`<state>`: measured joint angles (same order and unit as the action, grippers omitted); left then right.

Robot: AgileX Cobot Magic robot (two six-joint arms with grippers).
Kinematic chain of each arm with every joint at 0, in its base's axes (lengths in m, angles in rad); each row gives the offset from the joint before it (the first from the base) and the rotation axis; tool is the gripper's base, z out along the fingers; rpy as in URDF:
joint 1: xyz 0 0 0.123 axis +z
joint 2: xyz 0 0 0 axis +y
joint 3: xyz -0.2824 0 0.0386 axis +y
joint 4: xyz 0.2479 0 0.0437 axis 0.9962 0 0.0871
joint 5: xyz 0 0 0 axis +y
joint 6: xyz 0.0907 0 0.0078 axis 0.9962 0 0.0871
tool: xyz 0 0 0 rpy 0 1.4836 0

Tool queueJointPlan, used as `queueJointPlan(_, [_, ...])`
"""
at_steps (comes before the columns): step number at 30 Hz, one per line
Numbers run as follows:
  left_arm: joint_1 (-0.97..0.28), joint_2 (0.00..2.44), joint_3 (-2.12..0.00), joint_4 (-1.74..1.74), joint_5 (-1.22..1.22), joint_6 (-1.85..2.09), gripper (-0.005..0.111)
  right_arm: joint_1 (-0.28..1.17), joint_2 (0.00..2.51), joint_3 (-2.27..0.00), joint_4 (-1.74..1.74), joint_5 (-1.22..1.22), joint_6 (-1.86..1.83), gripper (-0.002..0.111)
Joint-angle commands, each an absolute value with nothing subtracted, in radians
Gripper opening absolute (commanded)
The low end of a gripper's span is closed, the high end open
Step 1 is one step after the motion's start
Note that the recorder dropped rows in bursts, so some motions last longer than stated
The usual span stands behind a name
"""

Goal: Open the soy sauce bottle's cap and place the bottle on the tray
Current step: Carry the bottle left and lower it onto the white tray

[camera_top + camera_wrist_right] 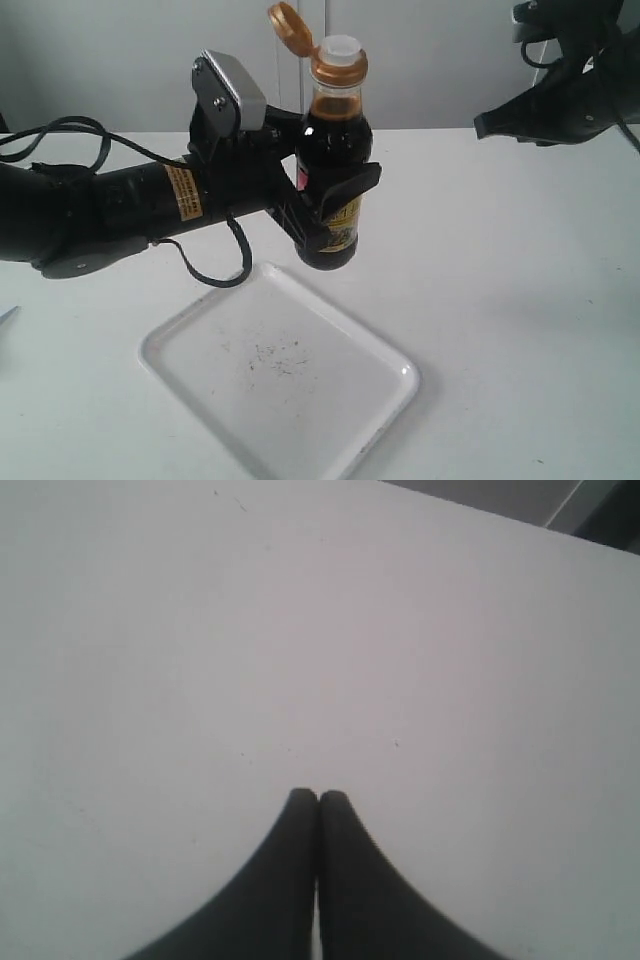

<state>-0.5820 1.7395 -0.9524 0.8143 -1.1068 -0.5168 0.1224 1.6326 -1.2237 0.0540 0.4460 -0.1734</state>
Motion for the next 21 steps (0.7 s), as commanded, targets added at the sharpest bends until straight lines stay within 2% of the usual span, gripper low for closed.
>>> queueJointPlan(1, [-0.58, 1.664, -0.909, 0.781, -1.221, -0.523, 0.0, 0.121, 1.62, -1.193, 0.182, 0.376, -0.24, 0.0])
queueJointPlan(13, [-0.58, 1.579, -0.717, 0.696, -1.221, -0.419, 0.0, 0.121, 1.586, -1.09, 0.206, 0.36, -0.317, 0.0])
queueJointPlan(21, [-0.531, 1.514, -0.578, 0.656, -1.221, -0.357, 0.0, 0.123, 1.579, -1.038, 0.22, 0.434, -0.367, 0.0])
